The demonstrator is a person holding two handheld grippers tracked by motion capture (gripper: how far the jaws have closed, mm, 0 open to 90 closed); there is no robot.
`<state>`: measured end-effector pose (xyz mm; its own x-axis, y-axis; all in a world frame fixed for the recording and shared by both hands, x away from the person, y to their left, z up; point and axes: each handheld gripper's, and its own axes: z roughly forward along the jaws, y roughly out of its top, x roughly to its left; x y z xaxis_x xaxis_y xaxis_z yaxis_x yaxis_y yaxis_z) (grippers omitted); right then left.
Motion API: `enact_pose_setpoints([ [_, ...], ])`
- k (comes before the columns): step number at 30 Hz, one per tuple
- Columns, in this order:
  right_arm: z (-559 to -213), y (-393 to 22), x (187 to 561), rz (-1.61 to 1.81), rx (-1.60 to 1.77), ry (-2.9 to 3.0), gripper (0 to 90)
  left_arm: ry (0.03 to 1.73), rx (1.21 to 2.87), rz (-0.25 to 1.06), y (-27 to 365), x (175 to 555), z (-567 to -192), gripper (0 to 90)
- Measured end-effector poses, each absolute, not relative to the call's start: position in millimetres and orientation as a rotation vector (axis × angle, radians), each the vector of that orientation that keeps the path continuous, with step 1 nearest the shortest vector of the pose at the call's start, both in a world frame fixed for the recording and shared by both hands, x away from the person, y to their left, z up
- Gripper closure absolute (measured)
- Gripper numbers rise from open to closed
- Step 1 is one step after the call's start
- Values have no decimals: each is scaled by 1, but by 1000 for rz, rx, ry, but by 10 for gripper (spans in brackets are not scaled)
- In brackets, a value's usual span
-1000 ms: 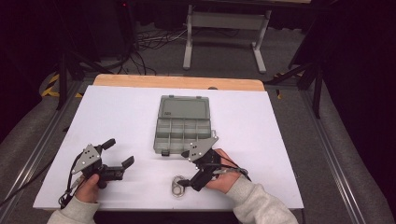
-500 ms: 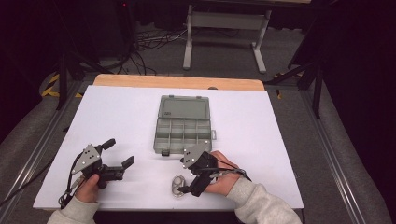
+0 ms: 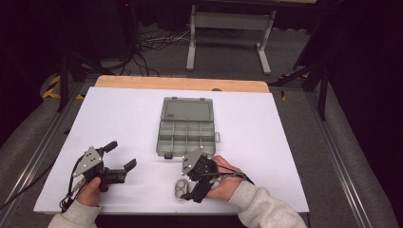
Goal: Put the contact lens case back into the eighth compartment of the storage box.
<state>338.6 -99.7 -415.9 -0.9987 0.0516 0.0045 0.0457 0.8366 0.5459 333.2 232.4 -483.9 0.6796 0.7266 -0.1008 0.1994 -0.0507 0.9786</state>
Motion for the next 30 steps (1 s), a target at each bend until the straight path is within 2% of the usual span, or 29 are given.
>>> enact_pose_setpoints([
  [13, -427, -90, 338, 782, 71, 3050, 96, 776, 1602, 508, 232, 333, -484, 2],
  [30, -438, -81, 338, 690, 78, 3076, 153, 776, 1602, 508, 232, 333, -484, 2],
])
